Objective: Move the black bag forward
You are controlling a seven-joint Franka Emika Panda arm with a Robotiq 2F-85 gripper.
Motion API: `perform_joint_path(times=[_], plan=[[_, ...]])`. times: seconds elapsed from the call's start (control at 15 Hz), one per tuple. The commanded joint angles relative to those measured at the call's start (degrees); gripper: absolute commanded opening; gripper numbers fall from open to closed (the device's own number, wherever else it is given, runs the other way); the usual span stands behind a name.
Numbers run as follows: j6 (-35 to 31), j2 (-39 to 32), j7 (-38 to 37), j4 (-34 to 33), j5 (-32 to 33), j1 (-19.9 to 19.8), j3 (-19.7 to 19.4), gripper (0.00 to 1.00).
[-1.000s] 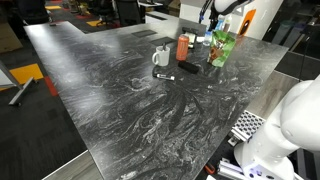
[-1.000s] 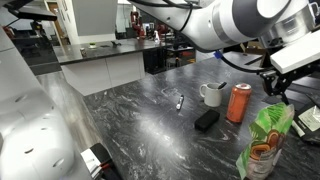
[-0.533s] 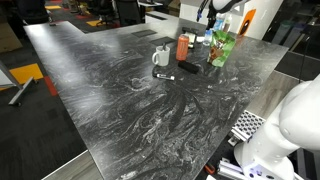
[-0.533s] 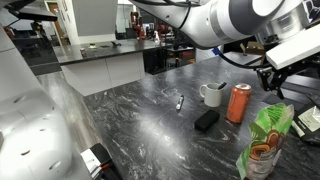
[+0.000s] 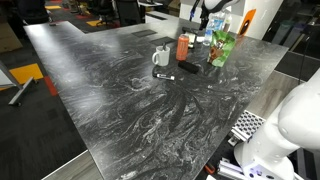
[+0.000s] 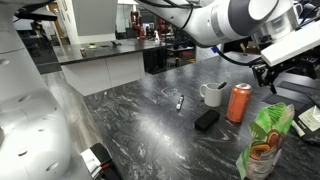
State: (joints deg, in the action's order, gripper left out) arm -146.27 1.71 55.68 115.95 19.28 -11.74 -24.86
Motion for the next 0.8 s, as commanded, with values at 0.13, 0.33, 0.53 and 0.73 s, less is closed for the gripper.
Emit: perform_joint_path(times=[0.13,0.33,0.53,0.73], plan=[[-4.52,-4.05,5.61,-1.70,-3.08,-4.05,1.70,1.00],[-6.17,-6.21,11.57,-2.51,-7.81,-4.98,2.40,1.00],[-6.19,-7.63,15.47,-3.31,-9.45,-5.67,3.41,1.00],[-7.86,-8.89,13.93,-4.33,-8.82,-6.59,3.70,1.00]])
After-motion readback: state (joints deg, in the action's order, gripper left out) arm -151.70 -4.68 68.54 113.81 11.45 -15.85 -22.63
